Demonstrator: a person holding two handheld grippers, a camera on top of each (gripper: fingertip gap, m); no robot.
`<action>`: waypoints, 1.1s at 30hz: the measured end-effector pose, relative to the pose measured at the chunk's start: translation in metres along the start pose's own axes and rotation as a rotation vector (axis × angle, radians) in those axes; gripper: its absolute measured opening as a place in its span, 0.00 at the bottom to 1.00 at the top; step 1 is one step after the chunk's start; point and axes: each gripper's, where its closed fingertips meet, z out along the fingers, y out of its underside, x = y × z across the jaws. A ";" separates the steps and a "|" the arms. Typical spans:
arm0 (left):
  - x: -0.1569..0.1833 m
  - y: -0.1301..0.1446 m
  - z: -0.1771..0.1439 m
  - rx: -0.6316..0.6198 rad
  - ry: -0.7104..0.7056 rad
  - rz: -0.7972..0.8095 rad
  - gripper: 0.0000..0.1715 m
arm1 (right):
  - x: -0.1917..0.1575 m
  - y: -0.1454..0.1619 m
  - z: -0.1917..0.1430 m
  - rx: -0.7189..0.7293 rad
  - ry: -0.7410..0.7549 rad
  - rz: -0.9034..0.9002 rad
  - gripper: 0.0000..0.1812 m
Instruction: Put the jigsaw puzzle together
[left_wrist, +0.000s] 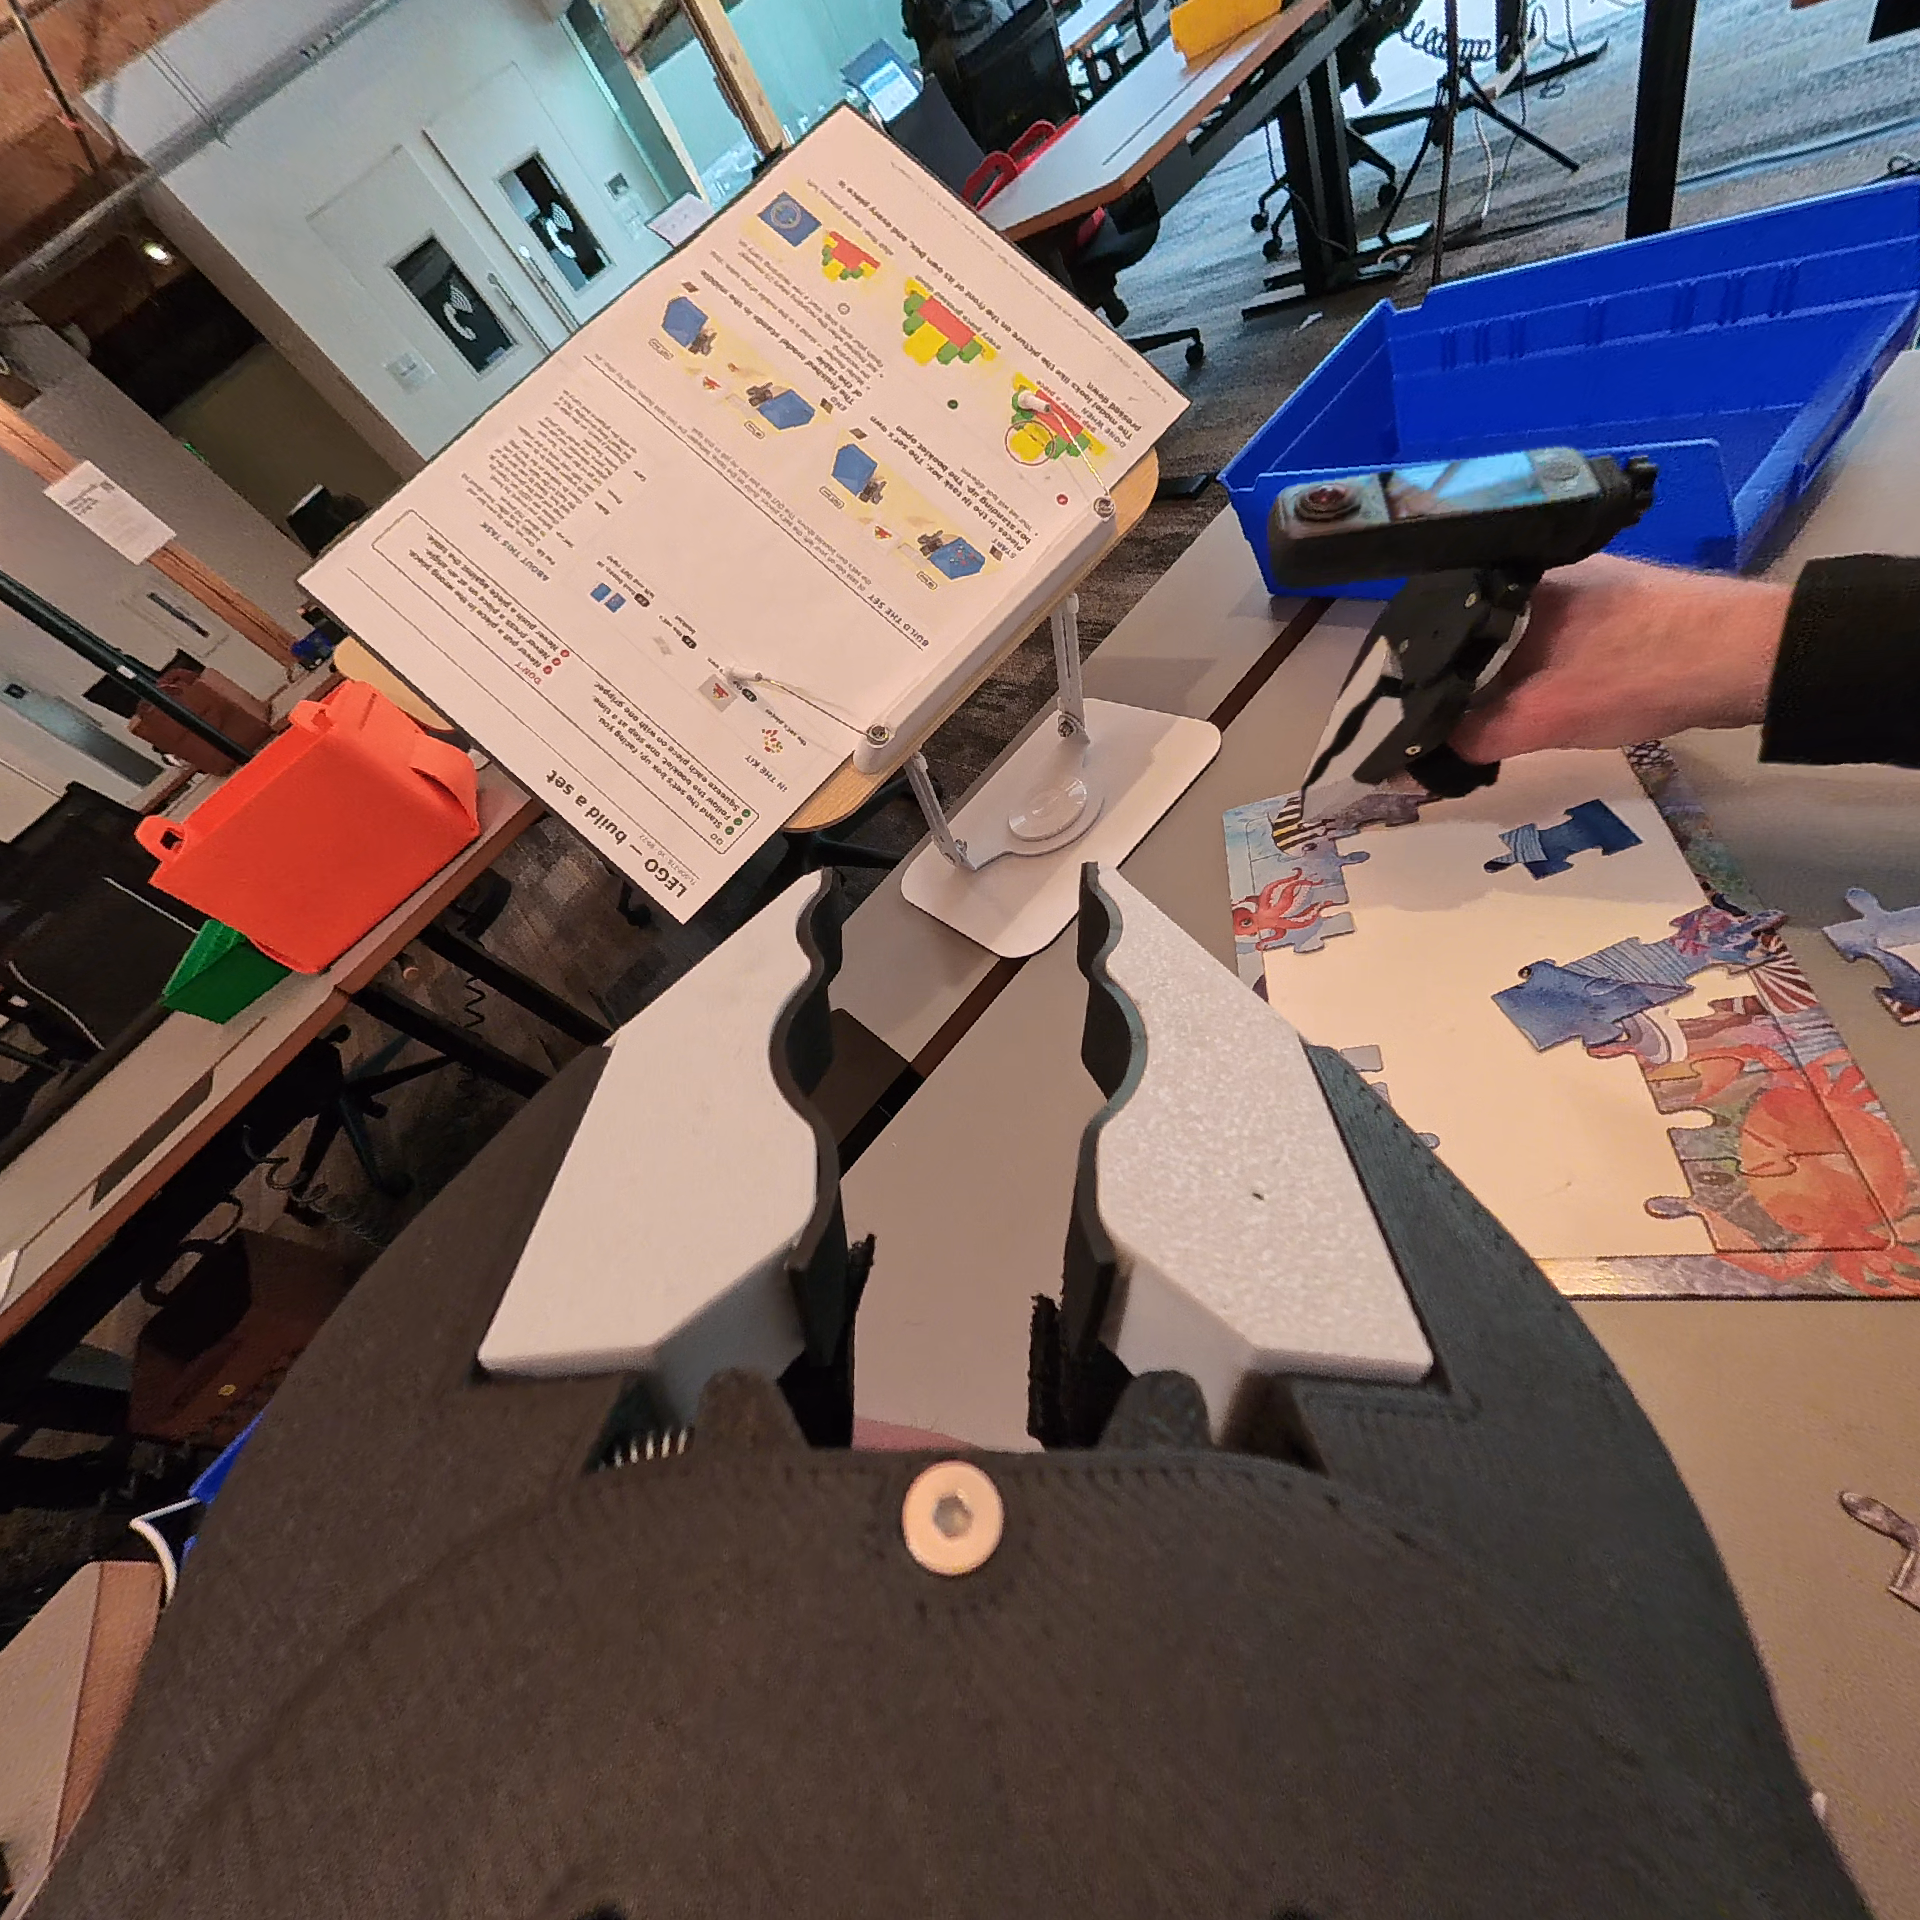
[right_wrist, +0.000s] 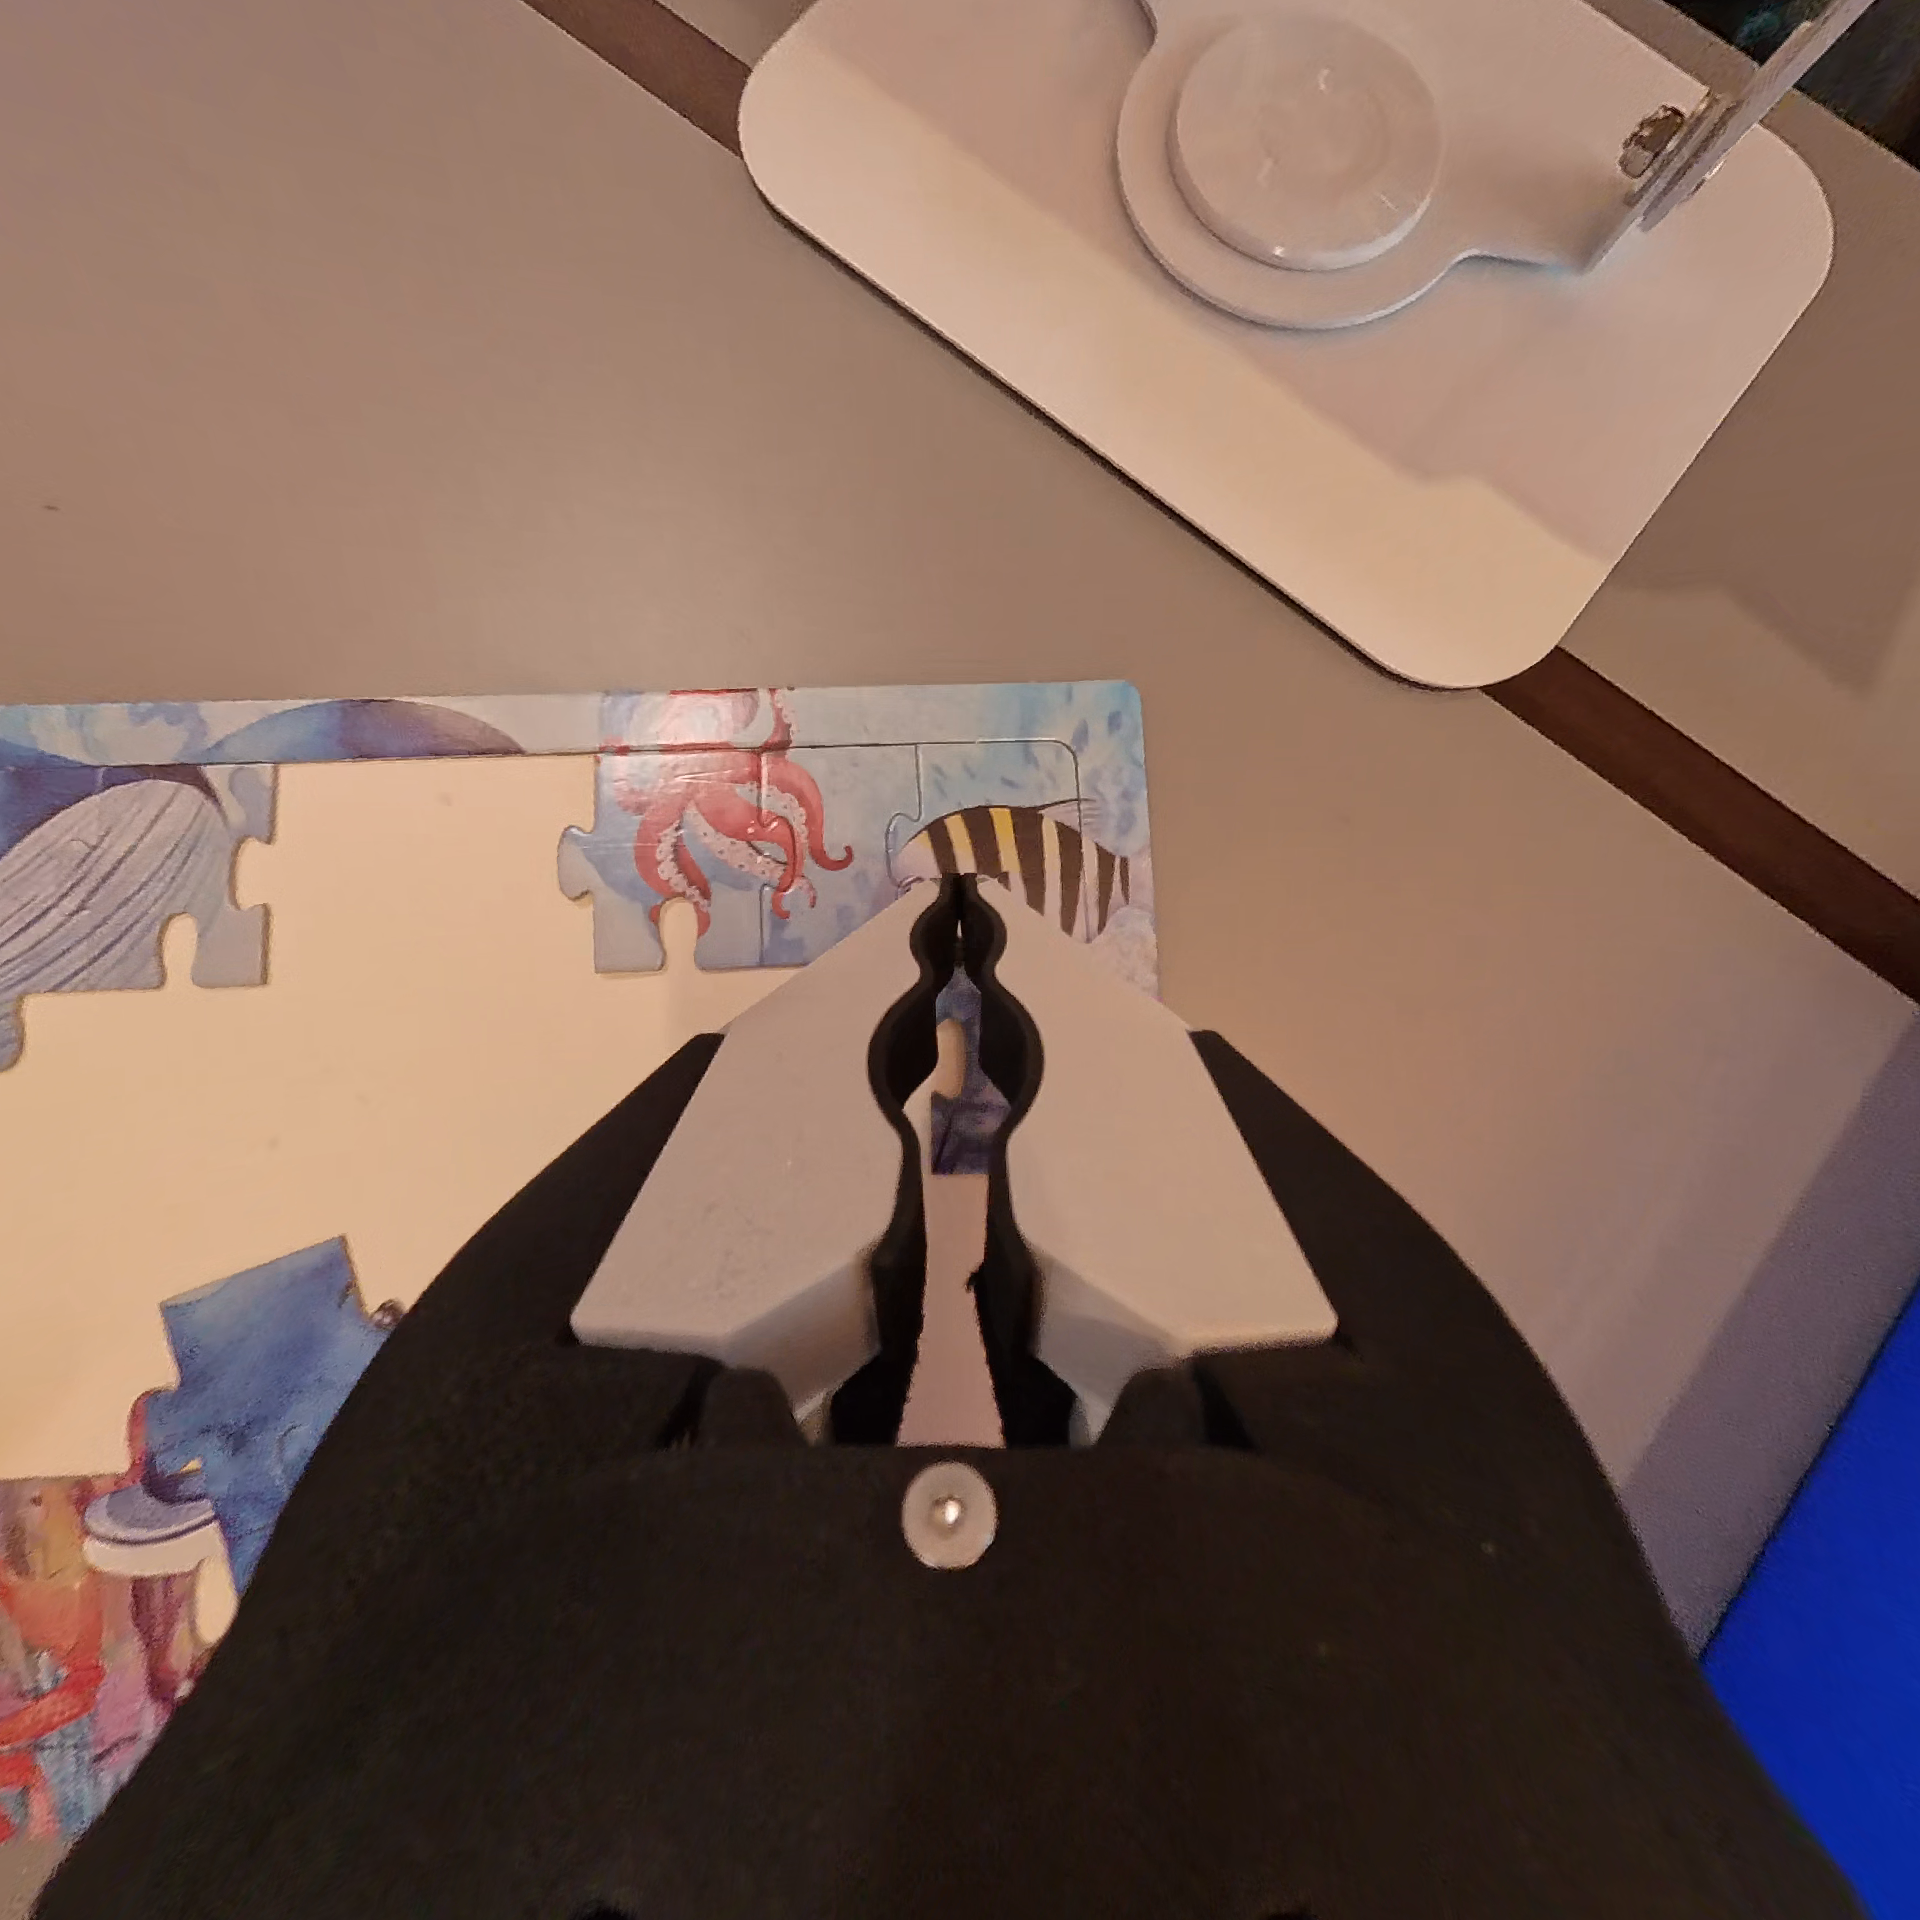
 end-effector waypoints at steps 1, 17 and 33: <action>-0.001 0.000 0.000 -0.001 -0.002 0.000 0.26 | 0.003 0.002 0.004 -0.021 0.009 -0.007 0.00; -0.001 0.002 0.000 -0.007 -0.003 0.003 0.26 | 0.001 0.012 0.010 -0.045 -0.077 -0.007 0.00; 0.003 0.004 0.005 -0.028 0.007 0.016 0.25 | 0.017 0.018 0.007 -0.015 -0.064 0.042 0.00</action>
